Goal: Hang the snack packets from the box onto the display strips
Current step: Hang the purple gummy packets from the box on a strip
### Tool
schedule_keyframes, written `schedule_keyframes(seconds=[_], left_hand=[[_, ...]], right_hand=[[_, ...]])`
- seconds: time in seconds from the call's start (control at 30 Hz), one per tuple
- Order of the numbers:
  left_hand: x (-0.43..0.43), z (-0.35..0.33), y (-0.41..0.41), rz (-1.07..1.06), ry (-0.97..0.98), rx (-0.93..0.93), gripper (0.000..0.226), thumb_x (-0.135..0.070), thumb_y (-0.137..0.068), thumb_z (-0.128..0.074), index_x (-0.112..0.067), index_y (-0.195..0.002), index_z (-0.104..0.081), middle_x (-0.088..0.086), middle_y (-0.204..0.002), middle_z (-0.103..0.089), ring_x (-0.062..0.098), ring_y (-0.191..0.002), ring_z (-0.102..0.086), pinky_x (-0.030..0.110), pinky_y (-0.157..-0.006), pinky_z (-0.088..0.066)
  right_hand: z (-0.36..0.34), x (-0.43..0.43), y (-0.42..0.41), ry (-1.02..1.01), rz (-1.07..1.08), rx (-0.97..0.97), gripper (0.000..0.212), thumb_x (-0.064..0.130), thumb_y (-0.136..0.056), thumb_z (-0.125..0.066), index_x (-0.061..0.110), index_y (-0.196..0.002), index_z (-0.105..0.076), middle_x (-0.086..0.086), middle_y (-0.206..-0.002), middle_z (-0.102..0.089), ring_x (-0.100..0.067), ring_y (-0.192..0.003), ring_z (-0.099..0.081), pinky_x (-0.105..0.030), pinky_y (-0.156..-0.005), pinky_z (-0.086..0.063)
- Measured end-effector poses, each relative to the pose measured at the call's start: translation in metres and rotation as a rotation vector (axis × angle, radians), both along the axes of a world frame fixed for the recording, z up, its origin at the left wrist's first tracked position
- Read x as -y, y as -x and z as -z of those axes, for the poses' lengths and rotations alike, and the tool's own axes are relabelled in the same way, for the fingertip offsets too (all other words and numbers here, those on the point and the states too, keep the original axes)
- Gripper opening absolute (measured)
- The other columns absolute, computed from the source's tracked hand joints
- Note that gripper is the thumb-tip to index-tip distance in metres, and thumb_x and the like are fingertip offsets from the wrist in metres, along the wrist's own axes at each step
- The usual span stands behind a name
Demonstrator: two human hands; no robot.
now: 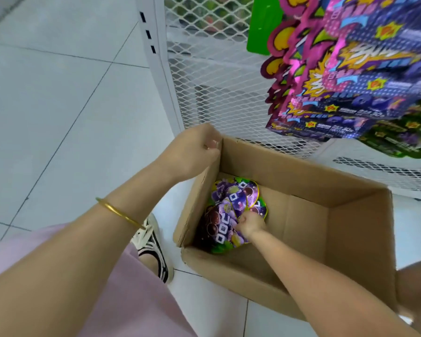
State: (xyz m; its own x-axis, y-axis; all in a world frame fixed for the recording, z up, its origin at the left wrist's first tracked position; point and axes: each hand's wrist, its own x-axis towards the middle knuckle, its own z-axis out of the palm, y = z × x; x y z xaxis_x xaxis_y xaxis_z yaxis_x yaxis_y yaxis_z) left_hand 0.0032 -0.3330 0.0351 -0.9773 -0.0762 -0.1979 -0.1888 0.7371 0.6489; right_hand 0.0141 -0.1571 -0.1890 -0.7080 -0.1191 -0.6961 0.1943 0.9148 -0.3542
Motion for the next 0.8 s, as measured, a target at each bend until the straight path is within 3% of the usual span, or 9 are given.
schedule_keyframes(seconds=[0.07, 0.13, 0.2, 0.27, 0.4, 0.47, 0.57, 0.7, 0.8], left_hand=[[-0.001, 0.006, -0.004, 0.067, 0.063, 0.041, 0.032, -0.010, -0.089, -0.052, -0.011, -0.121, -0.056, 0.005, -0.119, -0.059, 0.022, -0.110, -0.053, 0.030, -0.096, -0.042], [-0.006, 0.010, -0.009, 0.154, 0.145, 0.072, 0.038, -0.013, -0.089, -0.054, -0.012, -0.127, -0.052, 0.004, -0.129, -0.054, 0.021, -0.120, -0.048, 0.023, -0.096, -0.034], [-0.014, 0.011, -0.014, 0.262, 0.238, 0.089, 0.049, -0.018, -0.088, -0.058, -0.013, -0.134, -0.046, 0.004, -0.138, -0.048, 0.020, -0.128, -0.041, 0.022, -0.100, -0.027], [-0.022, 0.009, -0.015, 0.357, 0.316, 0.071, 0.052, -0.025, -0.086, -0.061, -0.014, -0.135, -0.045, 0.004, -0.138, -0.048, 0.020, -0.127, -0.041, 0.024, -0.100, -0.027], [-0.032, -0.015, -0.010, 0.292, 0.219, -0.053, 0.023, -0.021, -0.087, -0.058, -0.007, -0.105, -0.062, 0.006, -0.100, -0.064, 0.024, -0.096, -0.055, 0.024, -0.073, -0.036], [-0.029, -0.030, -0.004, 0.227, 0.099, -0.124, 0.014, -0.013, -0.087, -0.059, 0.001, -0.087, -0.061, 0.002, -0.073, -0.055, 0.020, -0.076, -0.048, 0.018, -0.060, -0.033], [-0.020, -0.047, 0.005, 0.074, -0.160, -0.184, 0.021, -0.007, -0.085, -0.061, -0.009, -0.065, -0.055, 0.001, -0.066, -0.044, 0.008, -0.063, -0.040, 0.018, -0.054, -0.030], [-0.013, -0.060, 0.021, 0.045, -0.294, -0.080, 0.013, -0.010, -0.086, -0.063, -0.010, -0.073, -0.062, 0.004, -0.070, -0.054, 0.001, -0.052, -0.044, 0.013, -0.051, -0.036], [-0.005, -0.068, 0.055, -0.179, -0.192, -0.314, 0.014, -0.023, -0.085, -0.065, -0.012, -0.094, -0.065, 0.001, -0.082, -0.063, 0.002, -0.065, -0.055, 0.015, -0.063, -0.042]], right_hand=[[-0.027, -0.003, 0.006, 0.081, -0.107, -0.144, 0.027, 0.020, -0.085, -0.060, 0.020, -0.064, -0.043, 0.000, -0.076, -0.053, -0.023, -0.081, -0.054, -0.030, -0.067, -0.039], [-0.070, -0.006, 0.014, 0.079, -0.328, -0.315, 0.011, 0.025, -0.088, -0.057, 0.021, -0.079, -0.053, 0.001, -0.082, -0.061, -0.023, -0.083, -0.055, -0.031, -0.064, -0.038], [-0.124, -0.014, 0.023, 0.083, -0.515, -0.507, 0.007, 0.033, -0.089, -0.056, 0.025, -0.089, -0.058, 0.005, -0.090, -0.065, -0.019, -0.086, -0.057, -0.030, -0.063, -0.037], [-0.177, -0.023, 0.032, 0.147, -0.558, -0.628, 0.010, 0.038, -0.087, -0.059, 0.029, -0.090, -0.061, 0.009, -0.083, -0.062, -0.014, -0.084, -0.058, -0.028, -0.062, -0.035], [-0.246, -0.035, 0.047, 0.448, -0.375, -0.639, 0.010, 0.029, -0.079, -0.072, 0.024, -0.080, -0.064, 0.006, -0.071, -0.062, -0.013, -0.070, -0.060, -0.032, -0.064, -0.047], [-0.262, -0.037, 0.051, 0.673, -0.186, -0.574, 0.013, 0.017, -0.077, -0.074, 0.018, -0.080, -0.061, 0.007, -0.071, -0.063, -0.003, -0.062, -0.059, -0.023, -0.060, -0.048], [-0.265, -0.037, 0.053, 0.954, 0.074, -0.311, 0.013, 0.008, -0.080, -0.070, 0.016, -0.088, -0.064, 0.010, -0.076, -0.068, 0.004, -0.063, -0.062, -0.014, -0.062, -0.049], [-0.246, -0.041, 0.056, 0.985, 0.183, -0.267, 0.012, 0.006, -0.082, -0.066, 0.018, -0.081, -0.068, 0.004, -0.078, -0.071, -0.012, -0.073, -0.064, -0.031, -0.075, -0.051], [-0.238, -0.043, 0.061, 0.857, 0.107, -0.353, 0.015, 0.010, -0.081, -0.069, 0.013, -0.068, -0.064, -0.004, -0.069, -0.062, -0.012, -0.066, -0.055, -0.027, -0.064, -0.042]])
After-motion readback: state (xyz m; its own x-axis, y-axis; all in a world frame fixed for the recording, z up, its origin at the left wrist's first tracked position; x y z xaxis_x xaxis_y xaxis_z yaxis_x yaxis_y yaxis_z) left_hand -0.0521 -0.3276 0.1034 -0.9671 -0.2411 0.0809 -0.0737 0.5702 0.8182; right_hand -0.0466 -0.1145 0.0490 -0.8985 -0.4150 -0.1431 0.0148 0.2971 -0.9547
